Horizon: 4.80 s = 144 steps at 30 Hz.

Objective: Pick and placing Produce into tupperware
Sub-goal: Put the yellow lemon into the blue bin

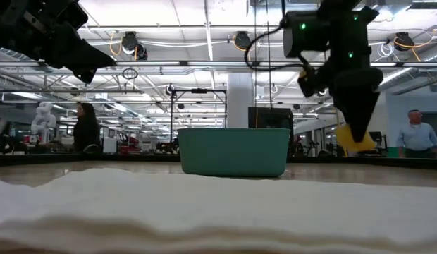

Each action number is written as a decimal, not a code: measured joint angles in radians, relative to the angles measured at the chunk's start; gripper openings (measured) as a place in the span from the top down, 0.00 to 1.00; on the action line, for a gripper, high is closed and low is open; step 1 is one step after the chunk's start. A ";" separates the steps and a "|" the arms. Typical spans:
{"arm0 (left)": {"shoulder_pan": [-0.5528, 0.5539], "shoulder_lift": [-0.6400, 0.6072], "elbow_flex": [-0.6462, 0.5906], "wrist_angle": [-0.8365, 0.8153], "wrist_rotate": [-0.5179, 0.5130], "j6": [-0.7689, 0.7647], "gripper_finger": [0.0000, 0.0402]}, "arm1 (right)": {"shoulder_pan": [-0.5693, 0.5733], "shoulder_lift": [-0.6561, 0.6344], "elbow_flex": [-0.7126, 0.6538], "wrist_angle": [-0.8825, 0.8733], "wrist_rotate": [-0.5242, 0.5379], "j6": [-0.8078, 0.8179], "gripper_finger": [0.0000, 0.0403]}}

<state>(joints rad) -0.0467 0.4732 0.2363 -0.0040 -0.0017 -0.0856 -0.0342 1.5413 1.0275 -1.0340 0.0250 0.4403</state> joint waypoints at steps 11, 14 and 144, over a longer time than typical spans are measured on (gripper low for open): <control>0.000 0.000 0.000 0.000 0.000 -0.003 0.94 | -0.001 -0.249 -0.043 0.279 0.033 -0.022 0.54; 0.000 0.000 0.000 0.000 0.000 -0.005 0.94 | -0.001 -0.303 -0.096 0.341 0.035 -0.036 0.54; 0.000 0.000 0.000 -0.006 0.001 -0.024 0.94 | 0.016 -0.200 -0.362 1.373 -0.038 -0.241 0.54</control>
<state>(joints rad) -0.0471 0.4729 0.2363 -0.0103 -0.0010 -0.1093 -0.0179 1.3415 0.6654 0.3387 -0.0132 0.1995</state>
